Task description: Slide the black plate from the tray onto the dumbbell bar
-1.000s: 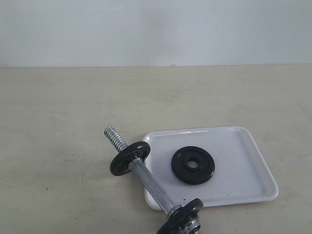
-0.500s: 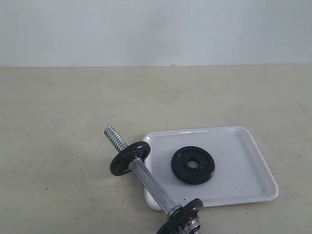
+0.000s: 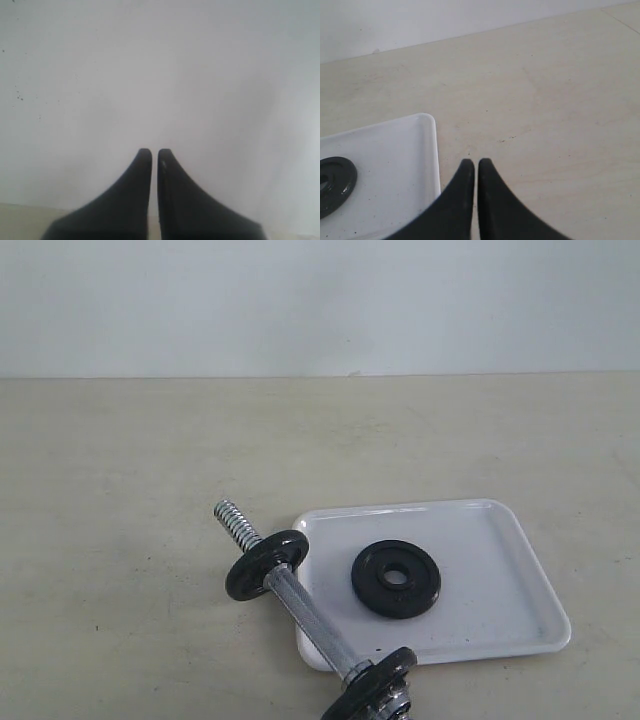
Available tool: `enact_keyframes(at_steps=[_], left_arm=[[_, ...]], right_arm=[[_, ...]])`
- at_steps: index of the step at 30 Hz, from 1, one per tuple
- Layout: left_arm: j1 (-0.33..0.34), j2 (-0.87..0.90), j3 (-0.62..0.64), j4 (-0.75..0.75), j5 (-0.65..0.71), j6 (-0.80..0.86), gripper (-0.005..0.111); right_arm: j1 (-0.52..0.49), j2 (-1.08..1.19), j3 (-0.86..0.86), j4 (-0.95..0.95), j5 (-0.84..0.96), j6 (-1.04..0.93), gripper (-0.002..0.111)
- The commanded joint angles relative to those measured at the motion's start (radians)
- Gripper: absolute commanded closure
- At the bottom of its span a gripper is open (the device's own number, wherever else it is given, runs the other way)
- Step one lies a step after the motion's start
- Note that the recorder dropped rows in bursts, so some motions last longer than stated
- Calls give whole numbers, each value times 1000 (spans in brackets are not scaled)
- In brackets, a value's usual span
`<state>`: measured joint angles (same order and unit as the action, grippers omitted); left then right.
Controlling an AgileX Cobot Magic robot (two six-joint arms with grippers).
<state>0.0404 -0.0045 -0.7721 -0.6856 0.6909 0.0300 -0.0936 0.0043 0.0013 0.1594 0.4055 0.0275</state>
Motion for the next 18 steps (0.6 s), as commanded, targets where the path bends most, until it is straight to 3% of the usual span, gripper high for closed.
enact_keyframes(at_steps=[1,11,18], left_arm=[[-4,5,-3,-20,62,103,102],[-4,5,-3,-27,70,146,102],[-4,5,-3,-84,72,319,102]], right_arm=[[-6,-4,-1,-6,-5,-5,107],[-6,-4,-1,-6,-5,-5,107],[-6,-4,-1,-6,-5,-5,107]])
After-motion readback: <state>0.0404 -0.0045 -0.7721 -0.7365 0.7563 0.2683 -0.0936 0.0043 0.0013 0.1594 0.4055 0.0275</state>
